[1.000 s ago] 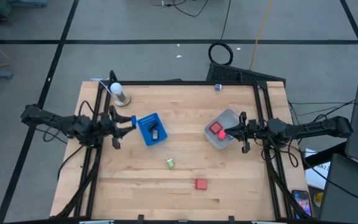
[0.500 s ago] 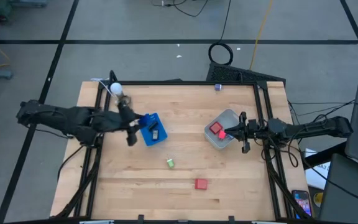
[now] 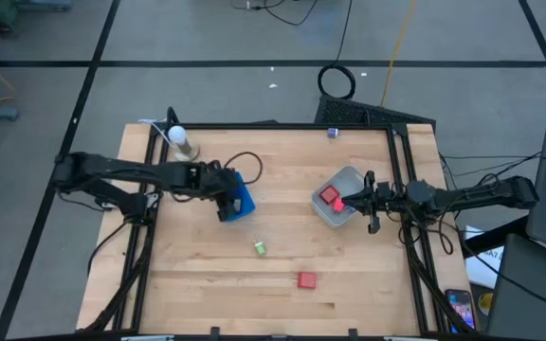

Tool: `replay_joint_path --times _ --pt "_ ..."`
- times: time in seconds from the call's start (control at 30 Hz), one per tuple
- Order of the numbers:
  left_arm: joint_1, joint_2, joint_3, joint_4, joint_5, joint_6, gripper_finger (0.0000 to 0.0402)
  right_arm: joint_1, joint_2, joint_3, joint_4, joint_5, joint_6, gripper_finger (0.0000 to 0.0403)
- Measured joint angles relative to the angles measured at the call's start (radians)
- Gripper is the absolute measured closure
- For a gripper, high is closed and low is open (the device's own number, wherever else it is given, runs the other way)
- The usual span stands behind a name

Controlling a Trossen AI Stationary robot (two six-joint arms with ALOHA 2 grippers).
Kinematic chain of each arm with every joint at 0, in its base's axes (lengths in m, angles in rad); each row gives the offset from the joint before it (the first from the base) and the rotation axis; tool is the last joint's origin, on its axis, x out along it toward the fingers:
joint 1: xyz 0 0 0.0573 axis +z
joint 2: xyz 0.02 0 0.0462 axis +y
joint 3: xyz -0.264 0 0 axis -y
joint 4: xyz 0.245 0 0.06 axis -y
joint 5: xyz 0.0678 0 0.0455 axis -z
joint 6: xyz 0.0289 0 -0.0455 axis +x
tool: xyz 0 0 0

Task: Pick & Place Office items
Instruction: Put the blue digital timer into the blue bin

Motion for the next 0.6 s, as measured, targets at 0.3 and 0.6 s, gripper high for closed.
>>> replay_joint_path --times 0.3,0.6 --pt "0.024 0.135 0.000 -0.008 0.025 0.008 0.0251 0.000 0.004 0.000 0.000 0.001 0.000 0.0387" --pt "0.035 0.222 0.000 0.003 0.042 0.019 0.0251 0.000 0.004 0.000 0.000 0.001 0.000 0.0387"
